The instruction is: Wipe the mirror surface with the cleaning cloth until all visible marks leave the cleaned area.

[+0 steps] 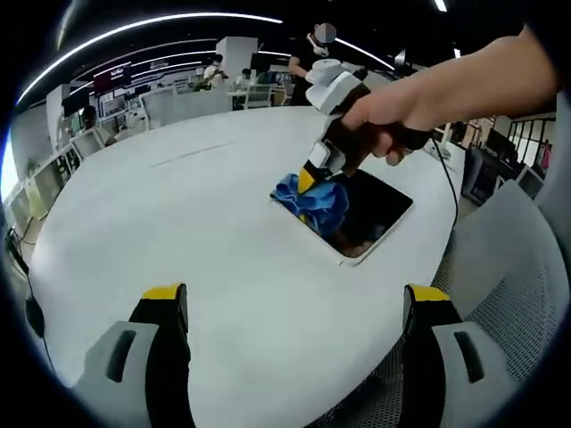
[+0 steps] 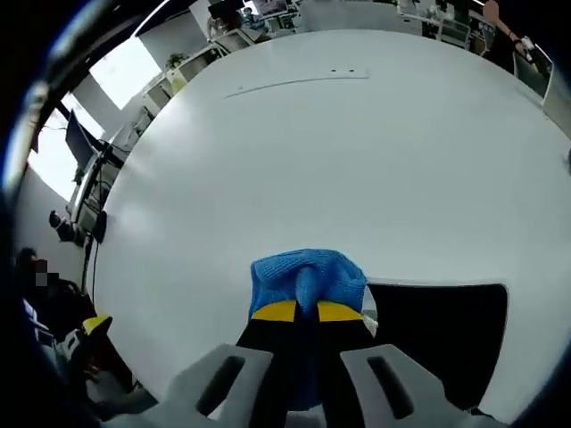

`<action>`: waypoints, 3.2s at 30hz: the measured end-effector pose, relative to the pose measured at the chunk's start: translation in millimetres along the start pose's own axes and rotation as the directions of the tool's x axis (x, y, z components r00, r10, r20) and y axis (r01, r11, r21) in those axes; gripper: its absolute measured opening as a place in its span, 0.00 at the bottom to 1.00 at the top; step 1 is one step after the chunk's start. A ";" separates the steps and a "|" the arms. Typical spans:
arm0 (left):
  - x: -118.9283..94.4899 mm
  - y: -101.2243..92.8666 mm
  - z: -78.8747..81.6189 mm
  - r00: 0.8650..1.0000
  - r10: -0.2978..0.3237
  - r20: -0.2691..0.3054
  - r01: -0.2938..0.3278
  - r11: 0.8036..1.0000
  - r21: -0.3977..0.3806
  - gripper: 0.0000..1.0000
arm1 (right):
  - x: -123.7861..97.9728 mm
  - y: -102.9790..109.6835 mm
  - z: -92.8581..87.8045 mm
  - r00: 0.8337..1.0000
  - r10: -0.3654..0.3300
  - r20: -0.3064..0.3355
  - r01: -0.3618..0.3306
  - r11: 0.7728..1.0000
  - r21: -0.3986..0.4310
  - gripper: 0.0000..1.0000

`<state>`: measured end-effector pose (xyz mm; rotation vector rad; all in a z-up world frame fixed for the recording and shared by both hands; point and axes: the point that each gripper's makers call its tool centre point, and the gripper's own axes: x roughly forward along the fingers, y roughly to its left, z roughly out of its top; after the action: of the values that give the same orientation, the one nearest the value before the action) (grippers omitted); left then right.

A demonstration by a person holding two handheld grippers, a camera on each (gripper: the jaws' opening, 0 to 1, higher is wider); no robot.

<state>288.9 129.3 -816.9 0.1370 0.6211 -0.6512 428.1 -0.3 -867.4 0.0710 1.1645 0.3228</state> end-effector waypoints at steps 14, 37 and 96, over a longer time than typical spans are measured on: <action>-1.9 -5.2 4.5 0.999 -0.030 0.029 0.031 0.999 -0.032 0.99 | -1.3 0.6 -5.8 1.000 0.003 -0.012 -0.004 1.000 -0.008 0.00; -3.4 -12.3 19.2 0.992 -0.069 0.110 0.077 0.995 -0.071 0.99 | -13.5 9.4 -39.1 0.999 0.007 -0.038 -0.008 1.000 -0.023 0.00; -2.8 -11.9 15.4 0.995 -0.058 0.079 0.061 0.998 -0.032 0.99 | -25.5 5.2 -62.4 0.998 0.040 -0.053 -0.041 0.999 -0.024 0.01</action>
<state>287.7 116.6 -801.9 0.0610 0.5619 -0.6998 361.1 -9.6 -868.4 0.0644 1.2120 0.3766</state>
